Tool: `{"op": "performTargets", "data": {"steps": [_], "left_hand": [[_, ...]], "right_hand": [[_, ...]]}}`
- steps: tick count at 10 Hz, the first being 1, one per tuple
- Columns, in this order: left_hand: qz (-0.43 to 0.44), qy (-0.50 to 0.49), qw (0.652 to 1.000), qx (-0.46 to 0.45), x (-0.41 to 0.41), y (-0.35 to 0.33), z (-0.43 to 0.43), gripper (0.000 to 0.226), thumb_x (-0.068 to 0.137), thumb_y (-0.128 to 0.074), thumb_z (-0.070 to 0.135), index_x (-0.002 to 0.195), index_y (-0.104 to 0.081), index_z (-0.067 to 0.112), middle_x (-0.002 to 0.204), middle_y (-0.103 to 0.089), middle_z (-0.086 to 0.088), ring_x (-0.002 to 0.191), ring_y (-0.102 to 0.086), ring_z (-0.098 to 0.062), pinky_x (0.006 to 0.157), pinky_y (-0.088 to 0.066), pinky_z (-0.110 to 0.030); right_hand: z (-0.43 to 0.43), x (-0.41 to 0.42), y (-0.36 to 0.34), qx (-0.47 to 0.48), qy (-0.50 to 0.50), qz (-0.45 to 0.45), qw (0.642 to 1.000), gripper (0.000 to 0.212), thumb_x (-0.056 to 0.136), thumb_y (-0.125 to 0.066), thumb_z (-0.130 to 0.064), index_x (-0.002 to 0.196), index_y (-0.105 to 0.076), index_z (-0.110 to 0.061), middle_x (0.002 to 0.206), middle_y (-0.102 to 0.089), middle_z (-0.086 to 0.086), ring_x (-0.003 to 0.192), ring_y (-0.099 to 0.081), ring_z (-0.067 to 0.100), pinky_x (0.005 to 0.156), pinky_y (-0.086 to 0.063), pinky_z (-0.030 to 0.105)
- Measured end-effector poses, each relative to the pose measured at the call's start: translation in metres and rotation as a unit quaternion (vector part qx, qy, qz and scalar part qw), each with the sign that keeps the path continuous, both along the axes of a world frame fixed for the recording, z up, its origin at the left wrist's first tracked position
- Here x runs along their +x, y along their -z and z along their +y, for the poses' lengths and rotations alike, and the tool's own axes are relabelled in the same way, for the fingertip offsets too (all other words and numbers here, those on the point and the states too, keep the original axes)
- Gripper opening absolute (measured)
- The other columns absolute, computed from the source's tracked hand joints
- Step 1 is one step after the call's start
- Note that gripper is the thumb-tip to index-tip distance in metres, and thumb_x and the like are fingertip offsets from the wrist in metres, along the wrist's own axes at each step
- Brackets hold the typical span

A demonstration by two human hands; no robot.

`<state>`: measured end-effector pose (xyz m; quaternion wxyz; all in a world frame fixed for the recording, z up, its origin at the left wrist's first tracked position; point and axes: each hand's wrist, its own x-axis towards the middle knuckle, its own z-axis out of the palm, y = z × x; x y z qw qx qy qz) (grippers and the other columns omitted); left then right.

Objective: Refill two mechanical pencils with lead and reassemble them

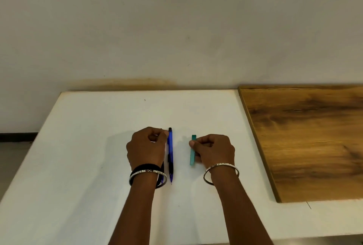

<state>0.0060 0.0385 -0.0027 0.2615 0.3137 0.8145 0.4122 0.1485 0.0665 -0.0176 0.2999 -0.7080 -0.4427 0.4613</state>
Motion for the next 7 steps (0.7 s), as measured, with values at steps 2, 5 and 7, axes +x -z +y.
{"op": "performTargets", "data": {"steps": [2, 5, 7], "left_hand": [[0.004, 0.031, 0.999, -0.015, -0.006, 0.005, -0.001, 0.004, 0.081, -0.073, 0.027, 0.078, -0.071, 0.027, 0.071, -0.064, 0.009, 0.065, -0.058, -0.007, 0.056, -0.038, -0.018], [0.009, 0.061, 0.998, -0.017, -0.014, 0.009, 0.000, 0.003, 0.081, -0.074, 0.027, 0.080, -0.071, 0.028, 0.070, -0.063, 0.011, 0.060, -0.055, 0.000, 0.051, -0.035, -0.013], [0.010, 0.055, 0.998, -0.014, -0.017, 0.006, -0.005, 0.004, 0.081, -0.072, 0.026, 0.080, -0.071, 0.029, 0.074, -0.066, 0.007, 0.064, -0.058, -0.005, 0.052, -0.037, -0.015]], "right_hand": [[-0.004, -0.016, 0.005, 0.030, -0.040, -0.100, 0.994, 0.020, 0.071, -0.084, -0.031, 0.080, -0.073, -0.016, 0.077, -0.073, 0.000, 0.075, -0.068, 0.016, 0.079, -0.057, 0.033], [-0.001, -0.022, 0.008, 0.041, -0.033, -0.167, 0.985, 0.021, 0.071, -0.083, -0.034, 0.075, -0.073, -0.016, 0.077, -0.072, 0.000, 0.077, -0.066, 0.019, 0.075, -0.053, 0.030], [-0.003, -0.019, 0.005, 0.030, -0.011, -0.121, 0.992, 0.024, 0.073, -0.082, -0.036, 0.073, -0.074, -0.013, 0.073, -0.073, 0.004, 0.077, -0.068, 0.025, 0.076, -0.057, 0.037]]}}
